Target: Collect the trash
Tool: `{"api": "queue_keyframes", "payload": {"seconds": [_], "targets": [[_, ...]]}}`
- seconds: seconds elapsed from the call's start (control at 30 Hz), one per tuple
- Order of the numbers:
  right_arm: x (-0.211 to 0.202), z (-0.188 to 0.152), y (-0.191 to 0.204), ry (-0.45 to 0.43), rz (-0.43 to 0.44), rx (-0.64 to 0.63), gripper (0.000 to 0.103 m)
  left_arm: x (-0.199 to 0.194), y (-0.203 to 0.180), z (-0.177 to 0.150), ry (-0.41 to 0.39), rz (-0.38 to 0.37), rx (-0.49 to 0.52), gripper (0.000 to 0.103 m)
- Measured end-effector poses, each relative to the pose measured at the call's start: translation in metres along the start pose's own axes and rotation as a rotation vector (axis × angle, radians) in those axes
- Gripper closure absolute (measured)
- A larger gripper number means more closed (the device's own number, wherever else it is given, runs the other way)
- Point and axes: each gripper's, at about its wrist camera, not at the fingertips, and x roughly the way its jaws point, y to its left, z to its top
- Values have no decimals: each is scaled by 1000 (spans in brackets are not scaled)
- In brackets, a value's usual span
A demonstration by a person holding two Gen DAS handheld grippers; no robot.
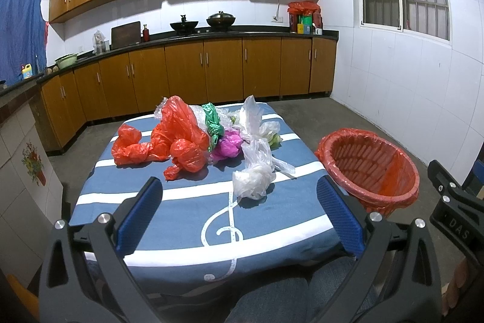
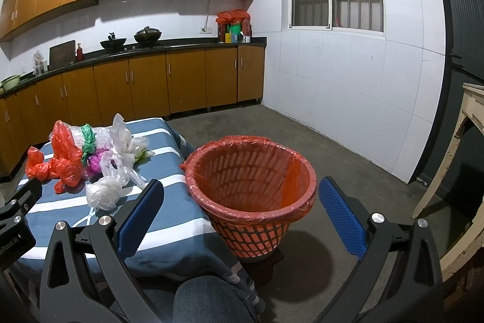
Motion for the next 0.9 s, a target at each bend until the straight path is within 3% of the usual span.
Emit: {"api": "queue_keyframes", "payload": {"seconds": [0.2,0.4,0.67,0.9], "targets": [[7,0,3,15,27,-8,2,5,3,-5,0,24,-4,4],[22,0,21,41,84,-33,2,20,39,-6,21,94,-54,4],[57,3,85,81,234,-114,2,44,113,-14,81,203,-173,4],[105,-3,145,174,350,-136,14,66,161,-15,95,284,-233,4]]}}
